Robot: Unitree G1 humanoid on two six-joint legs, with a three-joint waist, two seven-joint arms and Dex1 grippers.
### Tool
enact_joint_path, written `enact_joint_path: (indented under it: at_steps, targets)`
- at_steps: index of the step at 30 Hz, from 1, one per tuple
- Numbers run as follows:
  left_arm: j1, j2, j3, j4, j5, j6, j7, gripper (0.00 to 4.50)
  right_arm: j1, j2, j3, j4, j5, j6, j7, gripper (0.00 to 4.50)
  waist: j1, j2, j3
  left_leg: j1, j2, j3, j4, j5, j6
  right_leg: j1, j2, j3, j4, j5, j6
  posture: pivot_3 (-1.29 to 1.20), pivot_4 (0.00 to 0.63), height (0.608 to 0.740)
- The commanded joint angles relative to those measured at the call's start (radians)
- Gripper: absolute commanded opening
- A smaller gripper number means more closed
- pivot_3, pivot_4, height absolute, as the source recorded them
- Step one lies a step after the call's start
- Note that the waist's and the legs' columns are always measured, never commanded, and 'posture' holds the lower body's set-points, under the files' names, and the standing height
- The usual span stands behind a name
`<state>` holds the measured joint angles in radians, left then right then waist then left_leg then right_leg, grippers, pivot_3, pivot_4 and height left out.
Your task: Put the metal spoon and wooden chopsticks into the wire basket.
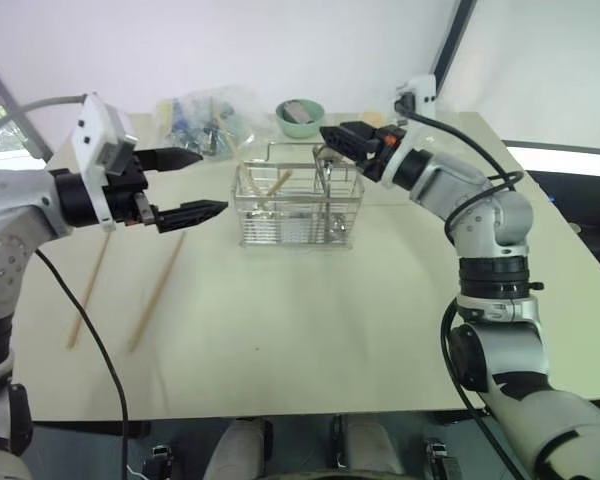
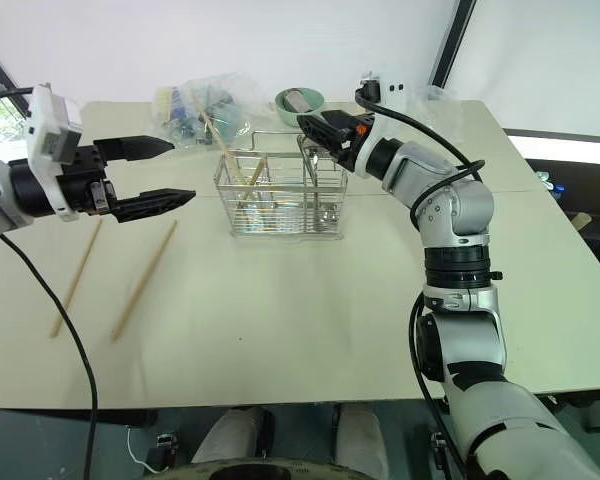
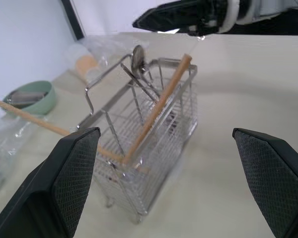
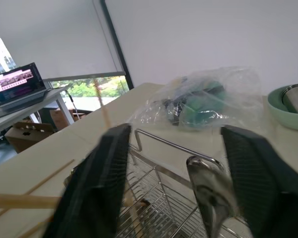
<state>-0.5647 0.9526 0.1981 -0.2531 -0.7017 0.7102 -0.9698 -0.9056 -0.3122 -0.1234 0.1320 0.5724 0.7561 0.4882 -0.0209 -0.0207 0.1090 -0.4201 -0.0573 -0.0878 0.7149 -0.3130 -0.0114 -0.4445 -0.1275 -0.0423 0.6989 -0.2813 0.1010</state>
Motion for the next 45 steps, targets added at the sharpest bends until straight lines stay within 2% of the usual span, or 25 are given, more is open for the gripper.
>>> enact_joint_path:
  at_steps: [1,7,12,17,22,30,38,45]
  targets:
    - [-0.031,-0.003,0.024,-0.002,-0.007,-0.004,0.008,4.50,-0.020,-0.009,-0.015,-0.050,-0.002,-0.014,-0.010,4.47,-0.001,0.000,0.000,0.000,0.000,0.000,0.000,0.000,0.000,0.000,0.000,0.000,0.000,0.000,0.000,0.00,0.150,0.635]
    - [-0.055,-0.023,0.067,0.036,-0.005,0.010,0.082,4.50,-0.054,-0.102,-0.043,-0.094,0.021,-0.015,0.069,4.47,0.003,0.000,0.000,0.000,0.000,-0.001,0.000,0.000,0.000,0.000,0.001,0.000,0.000,0.000,0.000,0.00,0.150,0.635]
    - [-0.092,-0.066,0.138,0.132,0.056,0.060,0.317,4.50,-0.048,-0.250,-0.087,-0.195,0.125,0.013,0.253,4.47,0.006,-0.001,0.000,0.000,0.000,-0.001,0.000,0.000,0.000,0.000,0.001,0.000,-0.001,0.000,0.000,0.00,0.150,0.635]
    - [-0.136,-0.063,0.163,0.264,0.151,0.205,0.553,4.50,0.048,-0.390,-0.129,-0.354,0.283,0.091,0.427,4.47,0.005,-0.006,-0.003,0.002,0.001,-0.002,-0.001,0.000,0.001,0.003,0.002,0.000,-0.001,0.000,0.001,0.00,0.150,0.635]
    - [-0.187,-0.047,0.194,0.446,0.213,0.401,0.705,4.50,0.239,-0.468,-0.133,-0.501,0.363,0.137,0.492,4.47,0.008,-0.009,-0.004,0.004,0.001,-0.003,-0.003,-0.001,0.001,0.005,0.002,0.000,-0.004,-0.002,0.004,0.00,0.150,0.635]
    - [-0.117,0.015,0.076,0.647,0.336,0.394,0.634,4.50,0.396,-0.454,-0.146,-0.569,0.390,0.152,0.387,4.47,0.013,-0.009,-0.004,0.010,0.001,-0.003,-0.006,-0.001,0.000,0.007,-0.002,0.001,-0.010,-0.002,0.003,0.00,0.150,0.635]
    - [-0.116,-0.015,-0.041,0.794,0.399,0.345,0.513,4.50,0.476,-0.457,-0.169,-0.631,0.464,0.165,0.309,4.47,0.036,-0.010,-0.004,0.008,-0.001,0.000,-0.006,-0.001,0.000,0.006,-0.006,0.001,-0.015,-0.002,0.003,0.00,0.150,0.635]
    - [-0.167,-0.053,-0.107,0.881,0.441,0.297,0.418,4.50,0.511,-0.478,-0.181,-0.665,0.518,0.166,0.281,4.47,0.035,-0.011,-0.005,0.004,-0.001,0.000,-0.006,-0.001,0.000,0.005,-0.007,0.001,-0.016,-0.002,0.003,0.00,0.150,0.635]
